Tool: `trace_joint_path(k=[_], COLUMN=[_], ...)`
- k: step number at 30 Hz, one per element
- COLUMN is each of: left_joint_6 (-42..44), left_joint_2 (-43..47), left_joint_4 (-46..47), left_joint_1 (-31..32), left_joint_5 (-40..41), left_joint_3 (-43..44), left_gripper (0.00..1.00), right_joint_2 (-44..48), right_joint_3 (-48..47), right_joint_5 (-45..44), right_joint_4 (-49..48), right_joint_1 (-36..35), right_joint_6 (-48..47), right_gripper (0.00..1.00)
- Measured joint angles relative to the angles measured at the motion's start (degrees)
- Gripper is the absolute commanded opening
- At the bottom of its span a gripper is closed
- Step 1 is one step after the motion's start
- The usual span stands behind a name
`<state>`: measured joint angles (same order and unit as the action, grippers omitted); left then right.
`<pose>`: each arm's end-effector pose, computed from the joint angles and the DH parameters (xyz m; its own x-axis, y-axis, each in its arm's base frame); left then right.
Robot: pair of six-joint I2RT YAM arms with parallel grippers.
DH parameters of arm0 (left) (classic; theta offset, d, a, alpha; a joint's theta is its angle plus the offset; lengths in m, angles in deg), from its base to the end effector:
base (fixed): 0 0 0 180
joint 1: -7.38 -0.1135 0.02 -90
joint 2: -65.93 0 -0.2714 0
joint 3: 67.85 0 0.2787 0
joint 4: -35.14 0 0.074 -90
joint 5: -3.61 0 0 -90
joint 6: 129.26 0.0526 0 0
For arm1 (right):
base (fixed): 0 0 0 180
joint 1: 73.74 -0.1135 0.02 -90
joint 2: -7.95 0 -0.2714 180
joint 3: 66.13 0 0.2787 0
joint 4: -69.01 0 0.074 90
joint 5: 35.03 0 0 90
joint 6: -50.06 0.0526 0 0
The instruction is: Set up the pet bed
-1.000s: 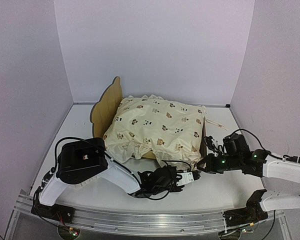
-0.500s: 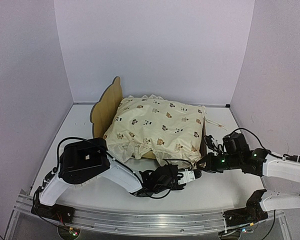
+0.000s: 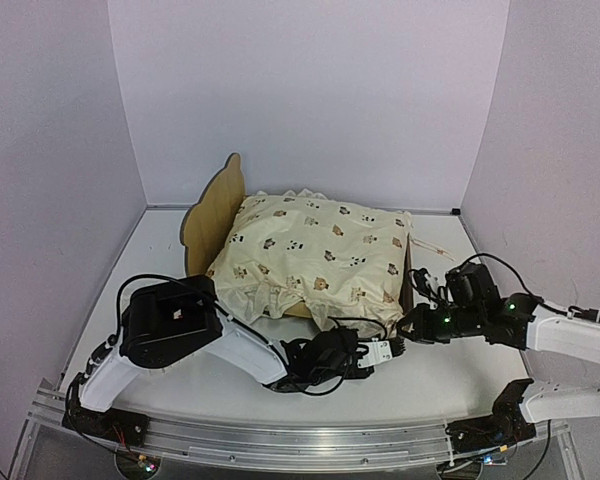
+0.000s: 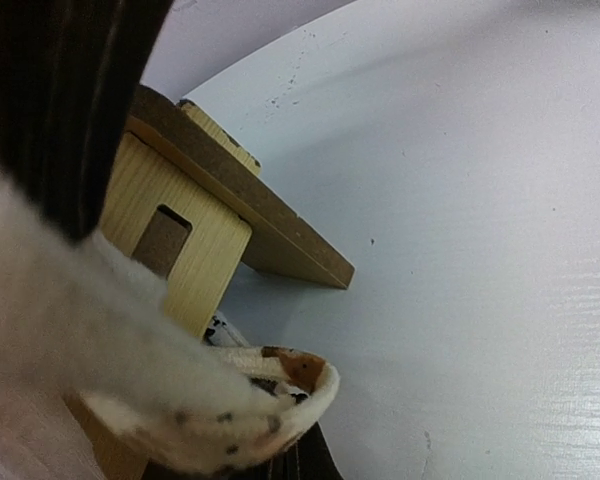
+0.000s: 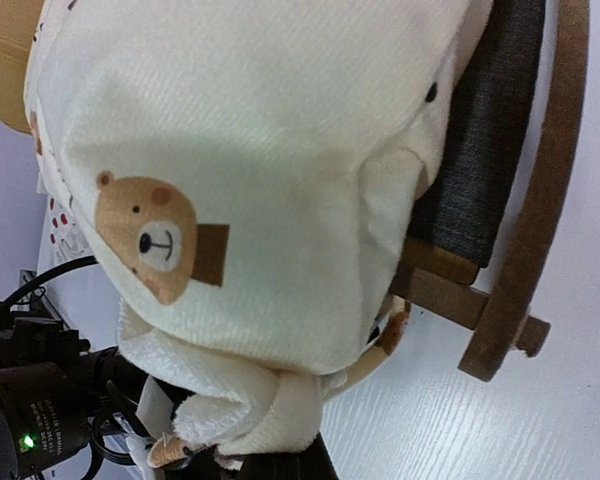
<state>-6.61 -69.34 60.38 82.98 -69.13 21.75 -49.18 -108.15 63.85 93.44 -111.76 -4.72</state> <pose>0.1454 -0.5036 0.0618 0.3886 0.5581 -0.7331 0.7674 0.2443 0.5928 0.1832 0.1536 0.1886 -0.8148 0.0863 -0.5733 -0.2845 0.8021 0.5250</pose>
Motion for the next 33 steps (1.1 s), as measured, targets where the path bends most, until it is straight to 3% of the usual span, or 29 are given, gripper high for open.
trace_joint_path(k=[15, 33], left_joint_6=[-9.28, -22.44], left_joint_2=[6.75, 8.71], left_joint_4=[-13.71, -34.31], left_joint_1=[-1.32, -4.3], left_joint_5=[1.96, 6.68], left_joint_3=[-2.93, 0.5], left_gripper=[0.0, 0.0], right_joint_2=[3.72, 7.99], right_joint_3=[-3.9, -9.76], right_joint_5=[-13.43, -31.55], right_joint_4=[9.75, 20.37], right_joint_1=[0.0, 0.75], right_joint_6=[-5.93, -10.16], right_gripper=[0.0, 0.0])
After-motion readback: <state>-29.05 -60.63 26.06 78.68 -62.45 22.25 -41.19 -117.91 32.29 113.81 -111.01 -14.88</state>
